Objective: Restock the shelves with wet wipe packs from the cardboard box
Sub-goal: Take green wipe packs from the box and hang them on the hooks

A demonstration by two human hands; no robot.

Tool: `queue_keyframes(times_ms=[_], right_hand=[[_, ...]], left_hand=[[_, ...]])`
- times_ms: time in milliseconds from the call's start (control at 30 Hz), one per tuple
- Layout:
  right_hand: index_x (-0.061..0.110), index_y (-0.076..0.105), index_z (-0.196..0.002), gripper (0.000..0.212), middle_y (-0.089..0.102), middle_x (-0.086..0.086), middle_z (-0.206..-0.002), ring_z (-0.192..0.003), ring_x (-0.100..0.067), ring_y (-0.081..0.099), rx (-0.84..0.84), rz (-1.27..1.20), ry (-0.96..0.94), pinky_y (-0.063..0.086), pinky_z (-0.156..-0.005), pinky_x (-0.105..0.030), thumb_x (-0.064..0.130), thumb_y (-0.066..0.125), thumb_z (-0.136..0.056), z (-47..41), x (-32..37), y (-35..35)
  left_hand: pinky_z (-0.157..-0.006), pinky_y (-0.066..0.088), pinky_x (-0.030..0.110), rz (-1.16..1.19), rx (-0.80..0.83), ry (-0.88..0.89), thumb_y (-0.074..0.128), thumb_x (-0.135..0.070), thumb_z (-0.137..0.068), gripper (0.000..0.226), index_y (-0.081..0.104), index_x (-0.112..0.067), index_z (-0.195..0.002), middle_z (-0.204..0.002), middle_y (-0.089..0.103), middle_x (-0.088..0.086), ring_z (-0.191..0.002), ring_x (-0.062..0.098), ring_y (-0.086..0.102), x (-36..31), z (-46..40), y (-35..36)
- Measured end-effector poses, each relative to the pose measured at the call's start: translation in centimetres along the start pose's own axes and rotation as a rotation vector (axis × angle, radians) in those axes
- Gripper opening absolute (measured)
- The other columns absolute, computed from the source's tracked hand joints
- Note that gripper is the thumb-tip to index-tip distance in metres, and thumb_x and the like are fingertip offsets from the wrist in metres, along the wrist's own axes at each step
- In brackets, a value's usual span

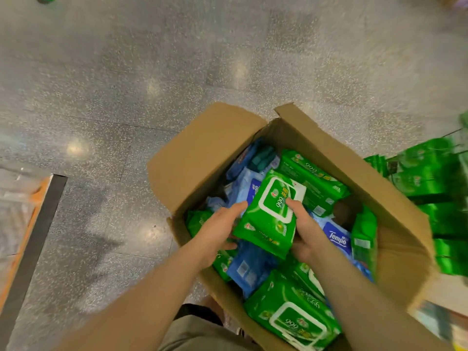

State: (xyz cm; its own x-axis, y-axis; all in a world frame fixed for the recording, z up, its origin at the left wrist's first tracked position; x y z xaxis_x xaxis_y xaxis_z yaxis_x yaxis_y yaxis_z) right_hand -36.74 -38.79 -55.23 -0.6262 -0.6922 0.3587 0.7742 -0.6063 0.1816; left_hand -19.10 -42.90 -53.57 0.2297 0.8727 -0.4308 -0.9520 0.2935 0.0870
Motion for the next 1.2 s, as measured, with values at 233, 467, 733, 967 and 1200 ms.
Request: queue_keyframes(times_ms=[233,467,733,967,1200], right_hand=[[0.011,0.064,-0.125,0.034,0.077,-0.011,-0.111,-0.101,-0.031,0.075,0.105,0.424,-0.147,0.058,-0.093,-0.051,0.032,0.066,-0.098,5.3,1.8,1.1],[0.009,0.051,-0.113,0.081,0.061,-0.008,-0.107,-0.08,-0.021,0.055,-0.549,0.232,-0.33,0.044,-0.078,-0.04,0.073,0.066,-0.066,-1.2,6.9,-12.2],[0.046,0.041,-0.147,0.076,0.05,0.005,-0.143,-0.125,-0.026,0.051,-0.384,-0.201,-0.307,0.046,-0.095,-0.071,0.082,0.048,-0.081,-5.2,7.1,-10.8],[0.01,0.061,-0.082,0.047,0.066,-0.013,-0.095,-0.083,-0.025,0.062,-0.355,0.424,-0.244,0.057,-0.079,-0.046,0.054,0.059,-0.097,-3.7,5.2,-5.7],[0.017,0.039,-0.147,0.094,0.032,-0.016,-0.15,-0.139,-0.037,0.037,-0.545,0.775,-0.407,0.034,-0.116,-0.046,0.062,0.081,-0.076,-4.5,7.9,-7.0]], left_hand=[[-0.098,0.056,0.053,0.299,0.32,-0.024,0.084,-0.037,-0.073,0.059,0.073,-0.007,-0.123,-0.12,0.073,0.023,-0.108,0.038,0.072,-0.6,1.3,5.2],[-0.074,0.064,0.046,0.408,0.126,0.076,0.079,-0.024,-0.07,0.048,0.074,-0.01,-0.115,-0.106,0.077,0.021,-0.084,0.032,0.077,0.1,0.2,1.6],[-0.08,0.063,0.046,0.391,0.03,0.075,0.079,-0.028,-0.072,0.058,0.069,-0.007,-0.126,-0.111,0.076,0.021,-0.091,0.033,0.076,1.5,-0.5,-2.0],[-0.084,0.062,0.048,0.384,0.042,0.083,0.085,-0.027,-0.071,0.066,0.065,-0.008,-0.131,-0.114,0.075,0.021,-0.097,0.037,0.075,1.5,-0.2,-2.0],[-0.087,0.06,0.05,0.374,0.011,0.122,0.093,-0.027,-0.063,0.084,0.056,-0.013,-0.137,-0.114,0.076,0.018,-0.102,0.038,0.075,0.5,-0.4,-3.0]])
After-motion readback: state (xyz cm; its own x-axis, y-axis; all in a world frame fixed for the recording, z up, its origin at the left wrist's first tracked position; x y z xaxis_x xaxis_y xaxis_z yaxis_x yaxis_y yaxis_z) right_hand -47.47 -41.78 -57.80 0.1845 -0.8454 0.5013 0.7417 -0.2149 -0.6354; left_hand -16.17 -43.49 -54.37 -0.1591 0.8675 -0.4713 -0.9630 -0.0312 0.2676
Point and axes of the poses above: each hand's wrist, its own z-axis away from the middle knuckle, its own y-axis out of the palm, x = y × z, the point moved 10 cm from there along -z, towards the middle knuckle
